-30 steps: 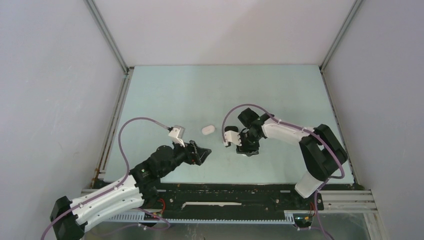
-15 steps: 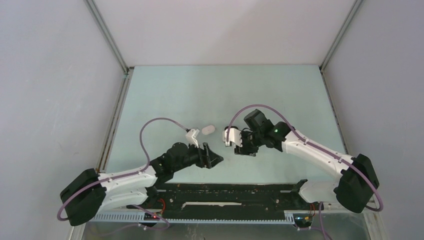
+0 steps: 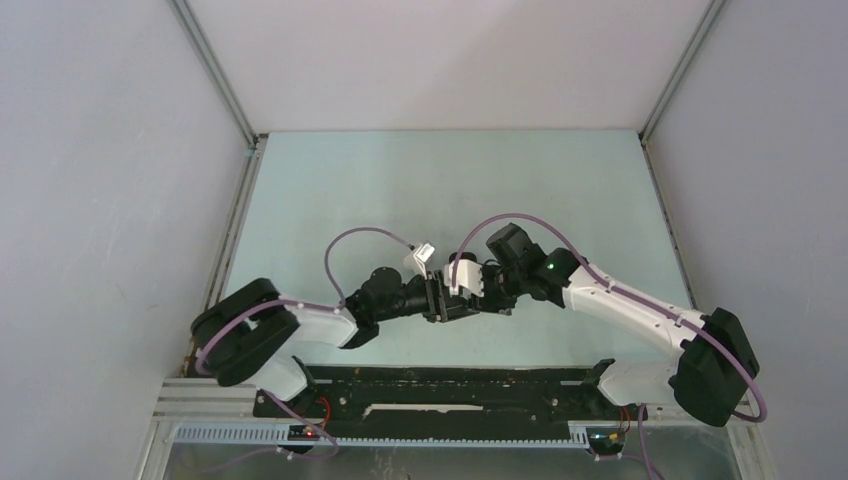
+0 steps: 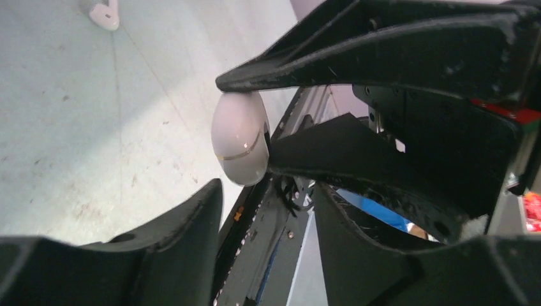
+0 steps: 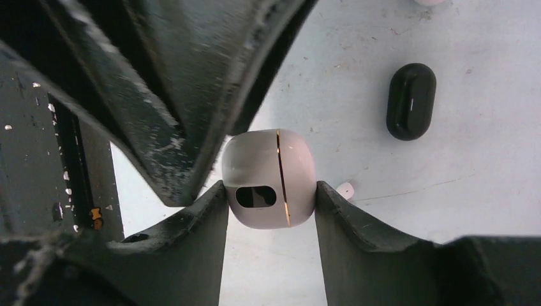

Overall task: Insert the wireless bluetooth earbuds into the charging case
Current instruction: Pick up the charging case at the center of the board.

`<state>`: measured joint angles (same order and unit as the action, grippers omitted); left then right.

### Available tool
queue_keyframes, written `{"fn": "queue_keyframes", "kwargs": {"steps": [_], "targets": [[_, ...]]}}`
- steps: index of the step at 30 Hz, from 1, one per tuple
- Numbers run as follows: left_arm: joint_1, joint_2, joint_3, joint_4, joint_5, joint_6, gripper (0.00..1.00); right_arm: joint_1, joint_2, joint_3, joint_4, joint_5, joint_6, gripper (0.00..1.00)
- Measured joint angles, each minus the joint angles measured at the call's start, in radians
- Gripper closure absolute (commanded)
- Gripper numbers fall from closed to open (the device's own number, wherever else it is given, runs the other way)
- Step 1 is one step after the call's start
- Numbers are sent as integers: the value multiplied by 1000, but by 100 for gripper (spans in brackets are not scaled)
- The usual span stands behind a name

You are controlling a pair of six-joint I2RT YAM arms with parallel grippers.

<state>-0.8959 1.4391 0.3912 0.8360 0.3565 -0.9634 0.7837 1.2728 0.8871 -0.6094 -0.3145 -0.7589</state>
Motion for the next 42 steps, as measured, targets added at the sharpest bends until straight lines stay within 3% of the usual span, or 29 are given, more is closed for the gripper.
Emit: {"fn": "queue_keyframes", "kwargs": {"steps": [6,11,24,37,42], "targets": [[45,232,1,309,101,-187,51,-2,-10,-1,-1,0,10,62],[51,269,1,378,125,-245,55,-2,-11,-1,-7,-3,15,62],[53,293,10,412,131,-278,63,-3,-21,-2,-9,-3,29,60],[55,310,22,419,145,-293,63,-3,-24,-2,-11,-3,34,57],[55,311,22,419,145,-294,56,-3,-24,-2,-12,-3,39,57]]}}
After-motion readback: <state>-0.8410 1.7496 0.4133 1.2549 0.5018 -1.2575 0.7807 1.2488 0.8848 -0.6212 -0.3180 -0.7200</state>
